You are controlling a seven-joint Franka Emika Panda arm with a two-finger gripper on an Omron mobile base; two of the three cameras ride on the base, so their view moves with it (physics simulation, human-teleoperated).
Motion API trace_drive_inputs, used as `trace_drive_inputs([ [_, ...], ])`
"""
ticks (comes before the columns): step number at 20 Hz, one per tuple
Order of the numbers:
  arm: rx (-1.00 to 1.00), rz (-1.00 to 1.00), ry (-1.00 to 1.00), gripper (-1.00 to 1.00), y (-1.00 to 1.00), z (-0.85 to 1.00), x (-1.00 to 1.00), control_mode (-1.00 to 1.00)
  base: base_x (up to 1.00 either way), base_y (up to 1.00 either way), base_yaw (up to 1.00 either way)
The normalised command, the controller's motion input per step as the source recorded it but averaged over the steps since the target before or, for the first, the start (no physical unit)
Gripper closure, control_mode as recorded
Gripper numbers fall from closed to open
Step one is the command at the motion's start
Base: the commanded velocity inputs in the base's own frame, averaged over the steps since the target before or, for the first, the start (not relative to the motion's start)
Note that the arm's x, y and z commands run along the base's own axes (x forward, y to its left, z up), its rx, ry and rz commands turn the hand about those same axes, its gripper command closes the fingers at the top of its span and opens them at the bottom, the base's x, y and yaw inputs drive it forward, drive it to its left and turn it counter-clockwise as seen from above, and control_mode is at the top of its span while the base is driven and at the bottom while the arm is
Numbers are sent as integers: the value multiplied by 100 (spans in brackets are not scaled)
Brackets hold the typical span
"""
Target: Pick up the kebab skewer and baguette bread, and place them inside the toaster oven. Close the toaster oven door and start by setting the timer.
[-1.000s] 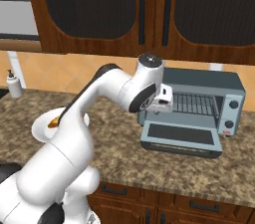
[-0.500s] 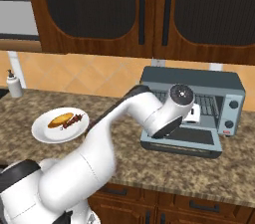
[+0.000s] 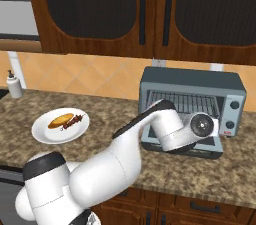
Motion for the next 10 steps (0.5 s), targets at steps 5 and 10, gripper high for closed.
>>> trace_drive_inputs([
  [5, 0, 0, -8, -100, -30, -5, 25, -100, 0, 0, 0],
  [10, 0, -1, -7, -100, 25, 0, 26, -100, 0, 0, 0],
])
